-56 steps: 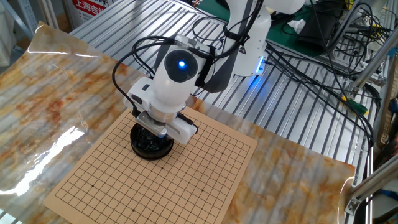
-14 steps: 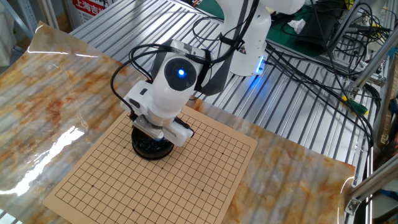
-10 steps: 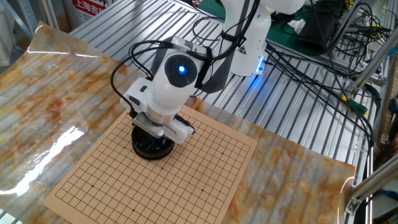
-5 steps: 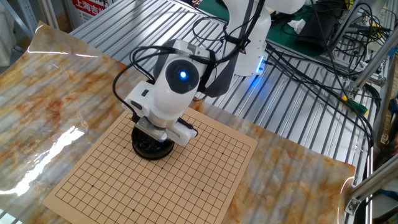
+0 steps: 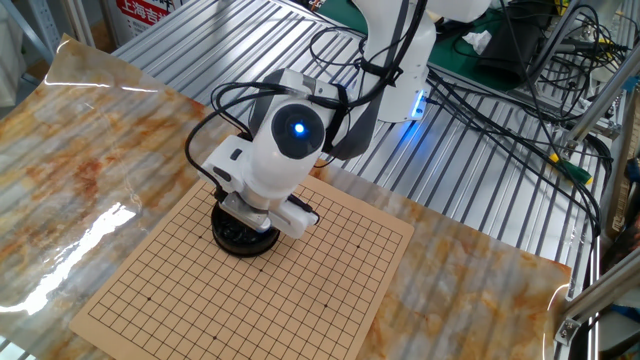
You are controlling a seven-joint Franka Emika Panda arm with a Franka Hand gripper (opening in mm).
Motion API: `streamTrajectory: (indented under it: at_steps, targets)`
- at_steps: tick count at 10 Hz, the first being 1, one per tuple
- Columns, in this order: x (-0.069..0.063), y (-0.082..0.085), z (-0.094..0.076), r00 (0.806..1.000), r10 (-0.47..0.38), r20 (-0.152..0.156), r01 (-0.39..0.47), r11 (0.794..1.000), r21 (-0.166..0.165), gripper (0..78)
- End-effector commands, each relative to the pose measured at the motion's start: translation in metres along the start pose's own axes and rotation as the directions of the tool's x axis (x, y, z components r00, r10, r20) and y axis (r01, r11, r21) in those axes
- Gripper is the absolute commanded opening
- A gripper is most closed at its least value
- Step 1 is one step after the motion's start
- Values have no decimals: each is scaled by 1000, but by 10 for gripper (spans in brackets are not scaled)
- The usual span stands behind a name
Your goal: Play the first move as black on the 3-4 point in the upper right corner of the Go board
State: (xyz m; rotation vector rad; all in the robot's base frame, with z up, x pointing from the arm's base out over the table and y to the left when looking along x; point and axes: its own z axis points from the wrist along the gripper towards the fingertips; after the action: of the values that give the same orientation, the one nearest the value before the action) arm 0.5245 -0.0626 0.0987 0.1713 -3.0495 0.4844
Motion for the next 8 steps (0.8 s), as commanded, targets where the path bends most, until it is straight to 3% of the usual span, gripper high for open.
streamTrajectory:
  at_steps: [1,6,7,8]
  targets:
    - [0,-2,0,1000,-15,-17,16,999,36,775]
    - [0,-2,1,999,-18,-31,19,999,33,775]
    - [0,-2,1,999,-18,-31,19,999,33,11]
    - [0,-2,1,999,-18,-31,19,999,33,11]
